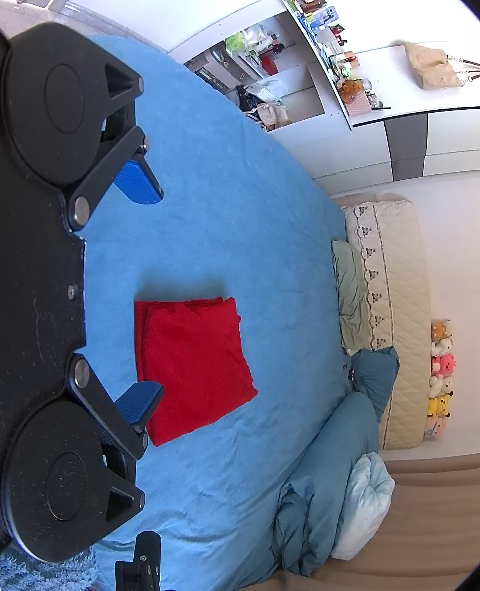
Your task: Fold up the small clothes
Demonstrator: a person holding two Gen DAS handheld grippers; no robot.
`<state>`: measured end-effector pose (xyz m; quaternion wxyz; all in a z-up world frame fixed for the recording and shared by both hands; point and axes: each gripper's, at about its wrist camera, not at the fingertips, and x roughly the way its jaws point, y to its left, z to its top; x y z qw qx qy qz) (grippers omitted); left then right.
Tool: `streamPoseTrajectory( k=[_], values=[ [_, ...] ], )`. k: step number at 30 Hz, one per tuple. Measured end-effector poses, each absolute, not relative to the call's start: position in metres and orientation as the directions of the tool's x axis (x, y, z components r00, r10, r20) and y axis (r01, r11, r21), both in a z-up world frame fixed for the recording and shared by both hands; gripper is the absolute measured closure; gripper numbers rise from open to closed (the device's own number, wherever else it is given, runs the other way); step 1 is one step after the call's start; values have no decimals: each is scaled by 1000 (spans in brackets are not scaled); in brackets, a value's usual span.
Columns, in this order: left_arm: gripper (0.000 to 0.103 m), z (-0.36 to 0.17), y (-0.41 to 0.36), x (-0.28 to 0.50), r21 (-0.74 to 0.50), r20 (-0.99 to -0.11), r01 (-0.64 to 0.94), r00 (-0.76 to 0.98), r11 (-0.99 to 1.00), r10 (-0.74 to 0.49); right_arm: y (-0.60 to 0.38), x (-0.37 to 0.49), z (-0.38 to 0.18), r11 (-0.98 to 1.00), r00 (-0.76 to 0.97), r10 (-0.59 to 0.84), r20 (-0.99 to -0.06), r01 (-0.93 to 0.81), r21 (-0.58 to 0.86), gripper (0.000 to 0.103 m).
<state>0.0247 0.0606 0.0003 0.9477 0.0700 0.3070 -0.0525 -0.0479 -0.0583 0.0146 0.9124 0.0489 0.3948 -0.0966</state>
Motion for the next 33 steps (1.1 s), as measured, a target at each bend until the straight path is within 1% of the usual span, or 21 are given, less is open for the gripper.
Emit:
streamPoseTrajectory(
  k=[33],
  values=[
    [0,2,59,25,101,-599,163,798,981,-71,-54,-48,18,977,677,-136,-724,214,16,0]
  ],
)
